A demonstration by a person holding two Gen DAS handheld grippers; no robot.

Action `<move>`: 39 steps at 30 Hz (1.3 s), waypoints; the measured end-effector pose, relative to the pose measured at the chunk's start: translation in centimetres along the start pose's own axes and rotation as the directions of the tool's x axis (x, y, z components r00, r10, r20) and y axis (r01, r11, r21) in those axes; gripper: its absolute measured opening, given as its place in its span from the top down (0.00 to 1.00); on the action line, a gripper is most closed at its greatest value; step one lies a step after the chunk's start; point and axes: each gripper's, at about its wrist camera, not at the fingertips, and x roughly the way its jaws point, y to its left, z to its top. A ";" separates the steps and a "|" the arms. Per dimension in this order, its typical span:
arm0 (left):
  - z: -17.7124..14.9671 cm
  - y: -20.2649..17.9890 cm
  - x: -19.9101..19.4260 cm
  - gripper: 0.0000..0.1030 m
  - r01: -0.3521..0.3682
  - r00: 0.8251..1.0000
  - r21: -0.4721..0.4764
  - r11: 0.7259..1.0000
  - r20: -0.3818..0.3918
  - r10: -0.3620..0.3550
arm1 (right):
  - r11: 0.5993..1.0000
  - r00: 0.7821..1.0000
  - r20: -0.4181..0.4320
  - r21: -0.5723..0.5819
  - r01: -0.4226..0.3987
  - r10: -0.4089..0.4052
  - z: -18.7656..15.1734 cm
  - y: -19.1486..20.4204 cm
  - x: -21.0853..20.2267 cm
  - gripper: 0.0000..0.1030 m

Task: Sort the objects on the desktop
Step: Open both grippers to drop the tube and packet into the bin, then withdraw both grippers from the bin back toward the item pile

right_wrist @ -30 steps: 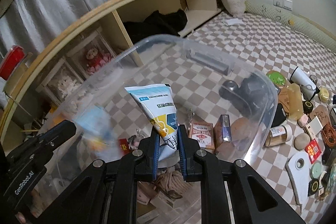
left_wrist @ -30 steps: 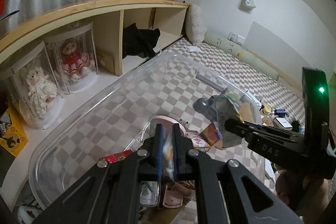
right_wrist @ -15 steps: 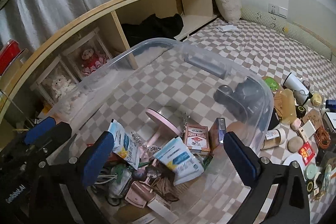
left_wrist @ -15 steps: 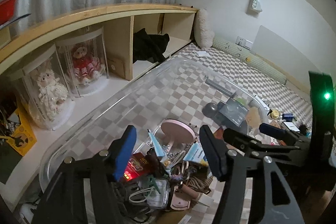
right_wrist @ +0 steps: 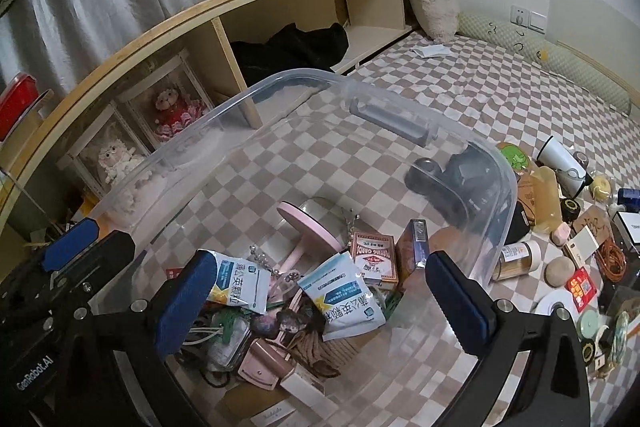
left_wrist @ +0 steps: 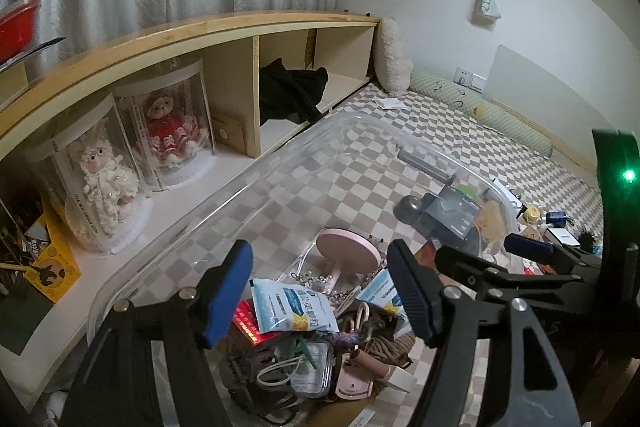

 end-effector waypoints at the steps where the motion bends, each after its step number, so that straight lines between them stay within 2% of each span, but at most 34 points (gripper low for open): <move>1: 0.1 0.0 -0.1 0.20 0.000 1.000 0.000 1.000 0.001 0.000 | 1.000 1.000 0.001 -0.002 0.003 -0.003 0.0 0.0 0.0 0.00; 3: 0.2 -0.1 -0.2 0.03 0.001 1.000 0.001 1.000 0.002 -0.001 | 1.000 1.000 0.001 -0.004 0.008 -0.008 -0.1 0.1 0.0 0.00; 4: 0.4 -0.2 -0.2 0.02 -0.004 1.000 0.006 1.000 0.006 0.004 | 1.000 1.000 0.000 -0.003 0.009 -0.009 -0.1 0.0 0.0 0.00; 15: 0.5 -0.4 0.3 0.00 -0.061 0.998 0.048 0.997 0.000 0.061 | 0.999 0.999 0.013 -0.005 0.033 -0.032 -0.5 -0.3 -0.6 0.00; 26: 0.0 0.2 -0.9 0.00 -0.057 0.998 0.009 0.998 -0.007 0.057 | 0.998 0.998 0.030 -0.039 0.052 -0.051 -1.3 -0.2 -2.3 0.00; 32: -0.2 -0.2 -2.5 0.00 -0.055 0.998 0.025 0.998 0.024 0.055 | 0.998 0.997 0.054 -0.031 0.047 -0.045 -1.7 -0.5 -3.8 0.00; 39: -0.5 -1.3 -4.8 0.00 -0.058 0.994 0.069 0.996 0.100 0.051 | 0.997 0.993 0.095 -0.027 0.071 -0.068 -2.2 -1.5 -6.2 0.00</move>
